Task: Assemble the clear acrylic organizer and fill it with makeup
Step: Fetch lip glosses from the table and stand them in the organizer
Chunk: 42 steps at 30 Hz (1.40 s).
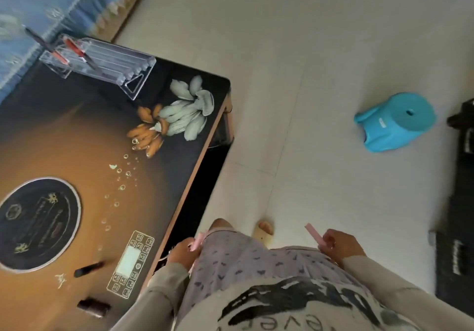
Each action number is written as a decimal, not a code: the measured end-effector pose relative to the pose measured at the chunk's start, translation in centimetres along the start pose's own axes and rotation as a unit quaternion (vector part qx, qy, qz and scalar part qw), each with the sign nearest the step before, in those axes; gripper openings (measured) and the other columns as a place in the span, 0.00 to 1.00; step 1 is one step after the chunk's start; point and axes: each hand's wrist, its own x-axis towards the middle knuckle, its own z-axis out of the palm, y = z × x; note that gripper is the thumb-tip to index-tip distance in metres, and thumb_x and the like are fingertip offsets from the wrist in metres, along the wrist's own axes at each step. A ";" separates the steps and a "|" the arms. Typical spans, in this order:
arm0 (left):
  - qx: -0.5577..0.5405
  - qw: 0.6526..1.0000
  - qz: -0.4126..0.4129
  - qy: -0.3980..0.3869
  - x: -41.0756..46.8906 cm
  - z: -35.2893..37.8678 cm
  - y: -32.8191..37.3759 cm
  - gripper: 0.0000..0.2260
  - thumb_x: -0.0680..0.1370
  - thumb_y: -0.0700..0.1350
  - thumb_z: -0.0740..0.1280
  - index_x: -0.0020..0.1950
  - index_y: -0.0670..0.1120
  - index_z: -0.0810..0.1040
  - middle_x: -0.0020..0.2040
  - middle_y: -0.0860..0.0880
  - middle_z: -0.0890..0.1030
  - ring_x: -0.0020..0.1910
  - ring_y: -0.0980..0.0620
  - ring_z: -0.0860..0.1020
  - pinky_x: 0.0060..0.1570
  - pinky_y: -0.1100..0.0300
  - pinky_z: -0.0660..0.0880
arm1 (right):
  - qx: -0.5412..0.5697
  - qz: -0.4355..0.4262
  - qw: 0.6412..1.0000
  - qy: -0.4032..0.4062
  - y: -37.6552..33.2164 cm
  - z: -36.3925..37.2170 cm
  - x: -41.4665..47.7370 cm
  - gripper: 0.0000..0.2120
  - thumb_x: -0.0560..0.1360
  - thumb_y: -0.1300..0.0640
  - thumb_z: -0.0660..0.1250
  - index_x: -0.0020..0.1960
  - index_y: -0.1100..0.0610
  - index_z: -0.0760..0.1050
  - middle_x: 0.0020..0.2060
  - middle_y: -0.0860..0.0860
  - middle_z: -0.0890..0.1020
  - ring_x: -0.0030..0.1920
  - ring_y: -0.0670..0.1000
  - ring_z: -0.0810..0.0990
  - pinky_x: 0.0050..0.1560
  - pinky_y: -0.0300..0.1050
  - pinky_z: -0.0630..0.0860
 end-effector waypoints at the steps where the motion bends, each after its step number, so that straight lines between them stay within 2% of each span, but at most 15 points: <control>1: 0.008 1.000 -0.001 -0.004 0.4 -0.3 1.1 0.20 0.80 0.54 0.55 0.54 0.38 0.76 0.58 0.37 0.79 0.60 0.41 0.76 0.54 0.55 0.70 | 0.015 -0.001 1.000 0.009 0.1 -0.6 0.7 0.12 0.74 0.53 0.65 0.54 0.59 0.76 0.53 0.55 0.82 0.53 0.54 0.78 0.44 0.37 0.66; 4: 0.040 0.999 0.008 -0.021 2.1 -1.5 4.2 0.12 0.79 0.49 0.60 0.57 0.44 0.75 0.57 0.42 0.79 0.61 0.43 0.75 0.52 0.58 0.68 | 0.057 0.005 0.998 0.019 -0.4 -2.4 2.6 0.13 0.74 0.54 0.66 0.54 0.61 0.76 0.53 0.56 0.82 0.54 0.55 0.78 0.49 0.41 0.71; 10: 0.092 0.995 0.032 -0.025 6.5 -5.4 11.6 0.14 0.76 0.43 0.64 0.62 0.43 0.75 0.60 0.42 0.79 0.59 0.44 0.76 0.49 0.61 0.67 | 0.107 0.056 0.993 0.017 -2.3 -5.8 6.6 0.13 0.74 0.53 0.65 0.54 0.60 0.77 0.54 0.55 0.82 0.55 0.54 0.79 0.53 0.40 0.71; 12: 0.110 0.992 0.042 -0.033 7.9 -7.2 14.7 0.06 0.77 0.43 0.63 0.51 0.49 0.77 0.55 0.43 0.79 0.59 0.44 0.76 0.48 0.62 0.66 | 0.108 0.081 0.991 0.004 -3.2 -7.4 7.8 0.13 0.75 0.52 0.63 0.56 0.58 0.76 0.55 0.54 0.82 0.56 0.53 0.79 0.54 0.39 0.71; 15: 0.127 0.989 0.066 -0.026 10.2 -10.3 19.7 0.13 0.78 0.46 0.61 0.33 0.54 0.68 0.44 0.46 0.77 0.55 0.44 0.78 0.44 0.62 0.65 | 0.123 0.109 0.986 -0.005 -4.5 -9.7 9.5 0.14 0.76 0.50 0.63 0.57 0.57 0.75 0.56 0.54 0.81 0.56 0.53 0.78 0.54 0.38 0.71; 17: 0.144 0.985 0.087 -0.028 11.1 -12.6 23.4 0.08 0.78 0.46 0.60 0.39 0.51 0.74 0.43 0.46 0.80 0.49 0.45 0.79 0.40 0.62 0.67 | 0.128 0.123 0.984 -0.004 -5.6 -11.2 10.6 0.14 0.76 0.50 0.62 0.57 0.57 0.75 0.56 0.54 0.81 0.57 0.53 0.78 0.53 0.37 0.71; 20: 0.179 0.976 0.123 -0.023 12.1 -14.9 27.7 0.12 0.77 0.42 0.60 0.59 0.44 0.75 0.55 0.42 0.81 0.53 0.43 0.79 0.50 0.58 0.72 | 0.162 0.151 0.975 0.021 -7.0 -13.0 11.6 0.17 0.77 0.48 0.60 0.53 0.60 0.78 0.53 0.57 0.82 0.54 0.57 0.79 0.48 0.40 0.68; 24: 0.174 0.974 0.145 -0.017 13.8 -18.2 32.8 0.11 0.77 0.40 0.60 0.58 0.43 0.75 0.49 0.42 0.81 0.45 0.46 0.77 0.44 0.61 0.68 | 0.211 0.165 0.961 0.068 -9.0 -16.5 14.3 0.16 0.76 0.51 0.62 0.49 0.63 0.78 0.49 0.61 0.82 0.49 0.59 0.78 0.43 0.41 0.65; 26: 0.152 0.975 0.157 -0.022 14.6 -19.3 34.5 0.05 0.77 0.40 0.59 0.50 0.46 0.73 0.40 0.45 0.77 0.42 0.50 0.74 0.41 0.62 0.67 | 0.209 0.157 0.963 0.072 -9.8 -18.5 15.8 0.12 0.75 0.54 0.63 0.49 0.63 0.78 0.49 0.60 0.82 0.44 0.57 0.75 0.43 0.41 0.65; 29: 0.141 0.978 0.154 -0.022 16.0 -20.2 36.4 0.03 0.78 0.42 0.58 0.47 0.45 0.70 0.43 0.46 0.76 0.42 0.50 0.73 0.46 0.61 0.66 | 0.186 0.139 0.971 0.061 -11.2 -21.5 18.4 0.10 0.75 0.55 0.65 0.50 0.61 0.77 0.50 0.59 0.82 0.44 0.56 0.75 0.44 0.40 0.66; 33: 0.096 0.989 0.107 -0.023 17.6 -21.0 38.3 0.08 0.78 0.42 0.60 0.55 0.43 0.75 0.48 0.43 0.79 0.44 0.49 0.75 0.46 0.62 0.68 | 0.096 0.092 0.991 0.026 -13.8 -26.6 22.8 0.11 0.76 0.52 0.63 0.53 0.58 0.77 0.52 0.56 0.82 0.51 0.55 0.79 0.50 0.41 0.71; 35: 0.089 0.993 0.072 -0.018 18.3 -21.3 39.2 0.13 0.78 0.42 0.60 0.61 0.44 0.74 0.57 0.42 0.80 0.52 0.46 0.79 0.54 0.59 0.71 | 0.056 0.064 0.996 0.023 -15.1 -30.2 25.4 0.12 0.76 0.51 0.62 0.53 0.57 0.76 0.53 0.55 0.82 0.52 0.54 0.79 0.52 0.40 0.71; 38: 0.050 0.999 0.021 -0.002 18.8 -21.3 40.7 0.09 0.78 0.43 0.60 0.55 0.45 0.76 0.57 0.40 0.81 0.58 0.43 0.78 0.57 0.58 0.72 | 0.003 0.007 1.000 0.018 -16.7 -36.0 29.1 0.12 0.76 0.52 0.62 0.55 0.58 0.75 0.54 0.55 0.81 0.54 0.54 0.78 0.56 0.42 0.72; 40: 0.030 1.000 0.000 -0.002 18.9 -20.8 41.7 0.07 0.78 0.43 0.60 0.52 0.46 0.76 0.54 0.41 0.81 0.57 0.43 0.79 0.55 0.58 0.71 | -0.032 -0.034 0.999 0.009 -17.6 -39.4 31.3 0.12 0.76 0.52 0.62 0.54 0.58 0.75 0.52 0.55 0.82 0.52 0.54 0.79 0.54 0.42 0.72; 42: -0.011 1.000 -0.024 0.000 18.9 -20.0 43.0 0.13 0.78 0.43 0.61 0.61 0.45 0.75 0.59 0.43 0.80 0.59 0.44 0.78 0.59 0.58 0.71 | -0.052 -0.074 0.996 0.005 -18.5 -42.3 33.2 0.09 0.75 0.52 0.63 0.47 0.57 0.75 0.48 0.55 0.82 0.44 0.52 0.77 0.47 0.40 0.71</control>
